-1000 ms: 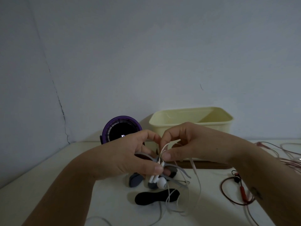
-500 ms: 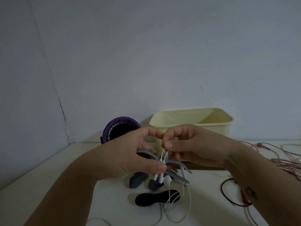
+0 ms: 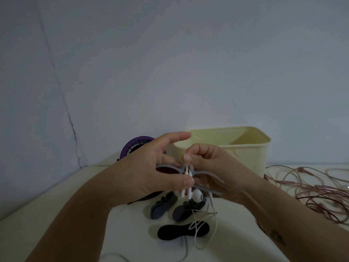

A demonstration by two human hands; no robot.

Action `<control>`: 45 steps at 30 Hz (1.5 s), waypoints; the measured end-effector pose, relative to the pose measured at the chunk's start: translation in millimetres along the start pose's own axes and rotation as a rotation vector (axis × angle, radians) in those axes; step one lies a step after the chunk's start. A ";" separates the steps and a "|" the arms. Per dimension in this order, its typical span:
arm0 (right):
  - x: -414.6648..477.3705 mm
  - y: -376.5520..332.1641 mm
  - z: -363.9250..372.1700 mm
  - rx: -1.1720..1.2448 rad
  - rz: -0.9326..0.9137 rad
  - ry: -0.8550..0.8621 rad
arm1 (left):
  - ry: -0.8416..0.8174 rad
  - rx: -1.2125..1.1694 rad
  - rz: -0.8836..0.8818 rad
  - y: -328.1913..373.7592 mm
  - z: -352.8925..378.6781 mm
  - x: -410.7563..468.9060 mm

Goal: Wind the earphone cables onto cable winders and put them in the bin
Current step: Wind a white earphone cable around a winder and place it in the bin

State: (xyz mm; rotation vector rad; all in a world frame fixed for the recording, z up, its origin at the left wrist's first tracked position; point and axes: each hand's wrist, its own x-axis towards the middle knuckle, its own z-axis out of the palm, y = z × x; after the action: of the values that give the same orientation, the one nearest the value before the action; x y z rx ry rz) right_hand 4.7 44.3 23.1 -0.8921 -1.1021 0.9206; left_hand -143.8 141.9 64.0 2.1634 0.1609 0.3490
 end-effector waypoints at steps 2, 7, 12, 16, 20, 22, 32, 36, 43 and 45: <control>-0.2 4.2 -0.2 -0.003 0.006 0.020 | 0.067 0.059 0.000 -4.1 -5.5 0.0; 4.5 15.8 3.6 -0.113 0.026 0.060 | 0.153 0.105 -0.039 -11.5 -10.9 2.7; 1.8 17.9 5.9 -0.455 0.010 0.106 | 0.274 -0.227 -0.067 -24.1 -21.3 5.7; 3.5 17.2 13.6 -0.729 -0.033 0.138 | 0.349 -0.374 -0.085 -34.6 -21.7 12.1; 0.9 12.5 15.2 -0.736 -0.052 0.161 | 0.390 -0.517 -0.057 -33.2 -7.4 20.1; 0.9 11.9 14.4 -0.481 -0.037 0.192 | 0.436 -0.551 -0.044 -31.6 1.4 24.5; 3.4 8.1 23.1 -0.031 -0.220 0.453 | 0.632 -0.628 0.068 -23.2 39.5 35.6; 3.0 3.3 21.9 0.194 -0.093 0.331 | 0.680 -0.634 0.107 -23.9 46.0 37.0; 3.8 2.4 16.6 0.132 -0.088 0.325 | 0.669 -0.628 0.114 -25.6 47.9 37.0; 3.8 0.6 13.7 0.092 -0.103 0.339 | 0.632 -0.669 0.113 -26.0 47.6 37.6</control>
State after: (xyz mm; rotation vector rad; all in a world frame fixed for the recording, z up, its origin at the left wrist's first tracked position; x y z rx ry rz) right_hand -7.9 49.8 26.7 -0.8702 -0.8004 0.6985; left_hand -93.0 128.9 23.9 1.3520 0.2345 0.9938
